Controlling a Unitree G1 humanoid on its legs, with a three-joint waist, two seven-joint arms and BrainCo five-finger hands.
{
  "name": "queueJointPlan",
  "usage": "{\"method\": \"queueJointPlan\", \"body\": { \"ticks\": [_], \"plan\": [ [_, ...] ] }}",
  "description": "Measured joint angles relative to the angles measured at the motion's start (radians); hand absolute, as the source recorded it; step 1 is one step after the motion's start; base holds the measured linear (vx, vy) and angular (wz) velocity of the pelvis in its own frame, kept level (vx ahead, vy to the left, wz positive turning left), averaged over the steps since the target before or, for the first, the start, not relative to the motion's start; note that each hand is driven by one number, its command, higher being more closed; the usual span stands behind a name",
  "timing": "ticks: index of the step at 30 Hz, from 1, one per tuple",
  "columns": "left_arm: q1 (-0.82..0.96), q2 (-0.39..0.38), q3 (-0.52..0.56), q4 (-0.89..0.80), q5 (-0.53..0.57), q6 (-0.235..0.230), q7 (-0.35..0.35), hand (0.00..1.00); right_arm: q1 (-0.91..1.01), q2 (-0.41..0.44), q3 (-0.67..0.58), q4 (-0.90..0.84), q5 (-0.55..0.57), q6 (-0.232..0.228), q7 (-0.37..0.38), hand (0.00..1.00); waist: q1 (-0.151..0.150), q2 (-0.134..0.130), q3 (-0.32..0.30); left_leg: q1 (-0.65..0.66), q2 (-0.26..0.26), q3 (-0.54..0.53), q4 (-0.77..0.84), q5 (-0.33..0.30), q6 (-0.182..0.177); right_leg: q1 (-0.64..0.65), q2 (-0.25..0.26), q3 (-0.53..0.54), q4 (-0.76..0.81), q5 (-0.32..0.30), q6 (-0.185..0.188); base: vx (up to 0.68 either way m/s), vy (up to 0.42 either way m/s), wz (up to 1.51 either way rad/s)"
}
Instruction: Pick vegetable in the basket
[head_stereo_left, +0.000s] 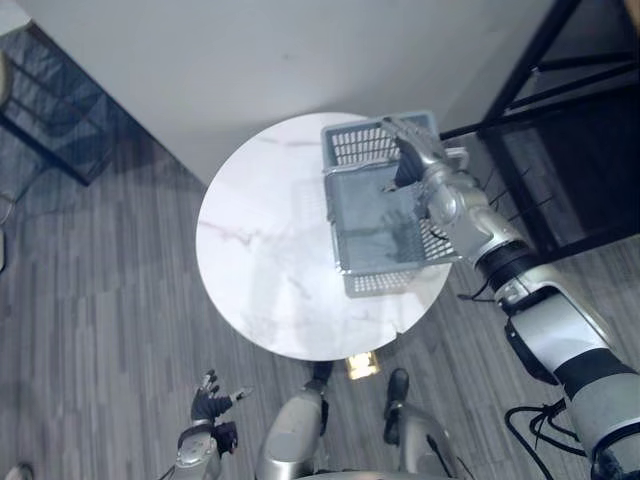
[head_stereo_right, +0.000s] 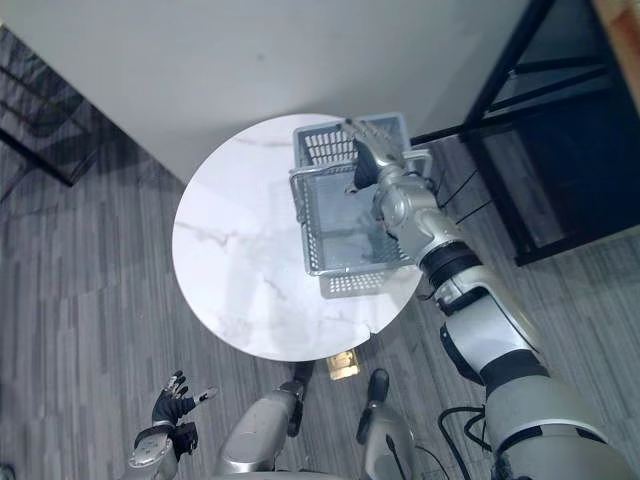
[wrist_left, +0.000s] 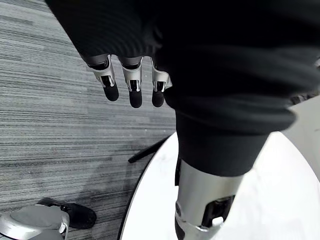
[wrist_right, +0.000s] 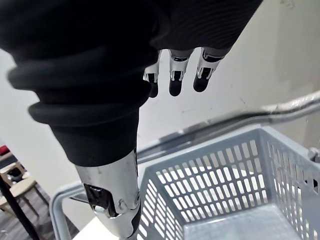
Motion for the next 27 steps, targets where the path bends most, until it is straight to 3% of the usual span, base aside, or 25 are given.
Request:
{"method": "queueJointPlan", "body": {
  "ticks": [3,9,15,18,21,23,25,27],
  "plan": [
    [-0.026,0.000,-0.025,0.004,-0.020,-0.002,-0.001,0.00,-0.042,-0.051,-0.040,0.069,0.000,0.006,-0.021,1.00,0.009,0.030,0.014,-0.003,0.001,-0.042,-0.043,0.039,-0.007,-0.003,-0.001,-0.036,0.001,0.000,-0.001,-0.08,-0.031,0.41],
    [-0.027,0.000,-0.046,0.019,-0.020,-0.001,-0.003,0.00,-0.035,-0.065,-0.058,0.071,0.000,0.013,-0.016,1.00,0.010,0.031,0.015,-0.007,0.001,-0.049,-0.054,0.052,-0.005,-0.019,-0.002,-0.034,0.021,0.000,-0.001,-0.05,-0.001,0.03],
    [-0.026,-0.008,-0.063,0.028,-0.014,0.004,-0.003,0.00,0.143,-0.118,-0.095,-0.161,0.020,0.013,-0.020,1.00,0.003,0.029,0.014,0.041,0.010,-0.011,-0.087,0.057,-0.001,-0.010,0.004,0.009,0.022,0.003,0.001,-0.01,-0.002,-0.21],
    [-0.026,-0.009,-0.062,0.025,-0.011,0.005,-0.009,0.00,0.275,-0.135,-0.144,-0.315,0.026,0.010,-0.019,1.00,-0.025,0.026,0.013,0.075,0.018,0.013,-0.107,0.057,0.000,0.008,0.015,0.032,0.012,0.008,0.002,0.03,-0.015,-0.26],
    [-0.024,-0.010,-0.057,0.008,0.002,0.013,-0.021,0.00,0.485,-0.122,-0.254,-0.489,0.083,0.008,-0.010,1.00,-0.043,-0.001,-0.003,0.102,0.025,0.042,-0.108,0.055,-0.001,0.032,0.022,0.058,-0.011,0.019,0.004,0.05,-0.010,-0.25],
    [-0.011,-0.011,-0.046,-0.028,0.018,0.021,-0.022,0.00,0.671,-0.088,-0.344,-0.609,0.127,0.008,0.001,1.00,-0.078,-0.022,-0.015,0.127,0.027,0.063,-0.108,0.048,0.001,0.054,0.026,0.070,-0.018,0.021,0.005,0.03,-0.005,-0.17],
    [0.000,-0.015,-0.020,-0.034,0.023,0.026,-0.025,0.00,0.817,-0.047,-0.414,-0.703,0.138,0.008,0.001,1.00,-0.083,-0.041,-0.045,0.144,0.032,0.089,-0.108,0.033,0.001,0.056,0.033,0.103,-0.021,0.023,0.009,0.02,0.005,-0.46],
    [0.035,-0.019,0.021,-0.065,0.037,0.033,-0.025,0.00,0.969,0.007,-0.503,-0.797,0.139,0.008,0.001,1.00,-0.118,-0.060,-0.078,0.172,0.034,0.114,-0.107,0.019,0.007,0.084,0.039,0.128,-0.046,0.033,0.017,0.02,0.014,-0.40]
  ]
}}
